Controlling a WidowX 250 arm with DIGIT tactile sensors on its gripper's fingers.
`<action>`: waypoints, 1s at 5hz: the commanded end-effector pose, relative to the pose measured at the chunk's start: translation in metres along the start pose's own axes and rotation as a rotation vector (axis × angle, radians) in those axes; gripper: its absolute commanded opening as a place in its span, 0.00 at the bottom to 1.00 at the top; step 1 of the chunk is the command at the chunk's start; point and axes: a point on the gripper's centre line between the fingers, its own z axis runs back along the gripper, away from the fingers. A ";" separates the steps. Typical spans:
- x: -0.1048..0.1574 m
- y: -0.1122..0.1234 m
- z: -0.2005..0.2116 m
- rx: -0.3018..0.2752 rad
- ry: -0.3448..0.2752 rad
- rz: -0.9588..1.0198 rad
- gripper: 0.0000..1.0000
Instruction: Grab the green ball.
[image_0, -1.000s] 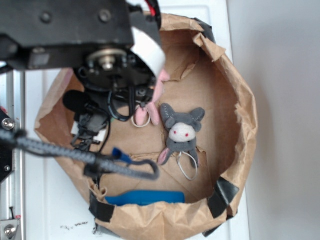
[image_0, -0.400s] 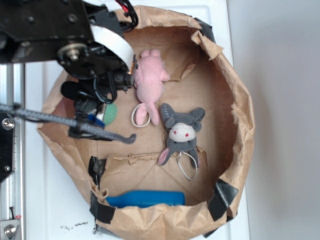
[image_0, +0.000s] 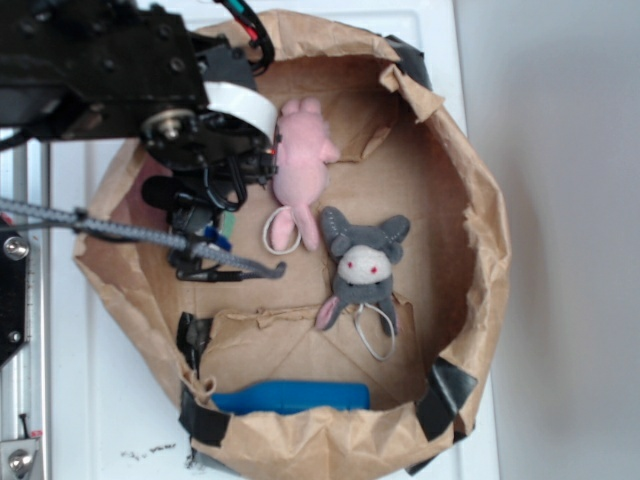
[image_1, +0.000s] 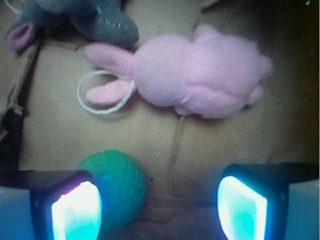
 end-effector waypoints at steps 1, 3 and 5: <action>0.010 -0.026 0.014 -0.056 -0.045 -0.012 1.00; 0.023 -0.043 0.010 -0.039 -0.041 -0.002 1.00; 0.021 -0.048 -0.013 0.022 -0.026 0.011 1.00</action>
